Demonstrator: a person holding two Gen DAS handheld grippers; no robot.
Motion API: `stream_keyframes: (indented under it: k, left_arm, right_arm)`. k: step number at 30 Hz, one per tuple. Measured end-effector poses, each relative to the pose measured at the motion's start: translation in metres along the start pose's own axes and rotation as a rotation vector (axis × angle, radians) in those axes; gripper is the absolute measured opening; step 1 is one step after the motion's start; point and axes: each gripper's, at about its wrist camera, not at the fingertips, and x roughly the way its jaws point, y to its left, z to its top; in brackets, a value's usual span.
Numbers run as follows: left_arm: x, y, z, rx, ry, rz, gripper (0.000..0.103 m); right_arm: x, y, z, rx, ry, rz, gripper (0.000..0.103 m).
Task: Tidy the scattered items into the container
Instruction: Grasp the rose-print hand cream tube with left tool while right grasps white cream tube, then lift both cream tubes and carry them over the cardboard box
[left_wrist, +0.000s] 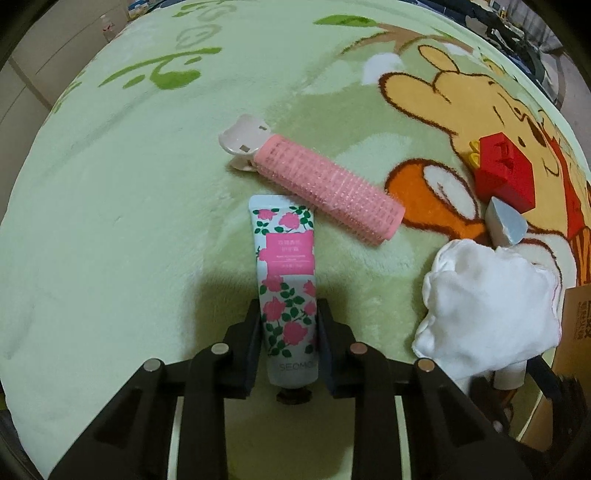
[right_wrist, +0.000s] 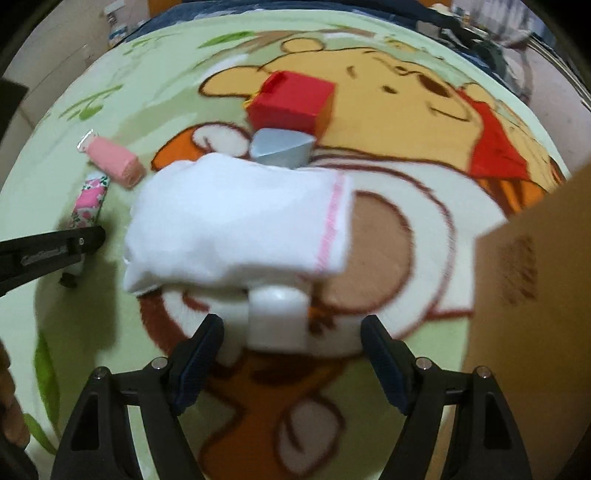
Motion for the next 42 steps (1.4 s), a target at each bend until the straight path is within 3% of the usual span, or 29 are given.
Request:
stream_keyframes:
  k: [6, 7, 9, 10, 14, 18, 27, 31, 36, 42]
  left_arm:
    - [0.000, -0.003, -0.005, 0.005, 0.007, -0.001, 0.028]
    - [0.000, -0.004, -0.006, 0.005, 0.007, 0.000, 0.028]
    - [0.000, -0.006, -0.008, 0.007, 0.008, 0.003, 0.028]
    - [0.000, -0.007, -0.009, 0.008, 0.009, 0.005, 0.028]
    - [-0.003, -0.008, -0.016, 0.006, 0.010, 0.010, 0.028]
    - [-0.010, -0.003, -0.032, -0.006, 0.015, 0.002, 0.028]
    - [-0.025, 0.026, -0.129, -0.049, 0.083, -0.015, 0.028]
    - [-0.034, 0.035, -0.171, -0.060, 0.107, -0.016, 0.027]
    - [-0.067, 0.041, -0.200, -0.049, 0.100, -0.004, 0.028]
    - [-0.134, 0.038, -0.182, -0.033, -0.020, 0.016, 0.028]
  right_arm:
    - [0.016, 0.001, 0.012, -0.044, 0.077, 0.030, 0.077]
    - [0.015, 0.001, 0.012, -0.048, 0.081, 0.037, 0.070]
    - [0.009, 0.001, 0.012, -0.060, 0.066, 0.050, 0.037]
    - [0.005, 0.000, 0.011, -0.056, 0.058, 0.057, 0.028]
    - [-0.007, -0.005, 0.002, -0.021, 0.042, 0.105, 0.028]
    - [-0.024, -0.001, -0.028, -0.020, 0.035, 0.124, 0.028]
    - [-0.063, 0.019, -0.115, -0.095, 0.098, 0.186, 0.028]
    - [-0.078, 0.026, -0.138, -0.109, 0.114, 0.232, 0.028]
    - [-0.109, 0.022, -0.137, -0.075, 0.078, 0.285, 0.028]
    - [-0.189, 0.012, -0.107, -0.048, -0.109, 0.299, 0.028]
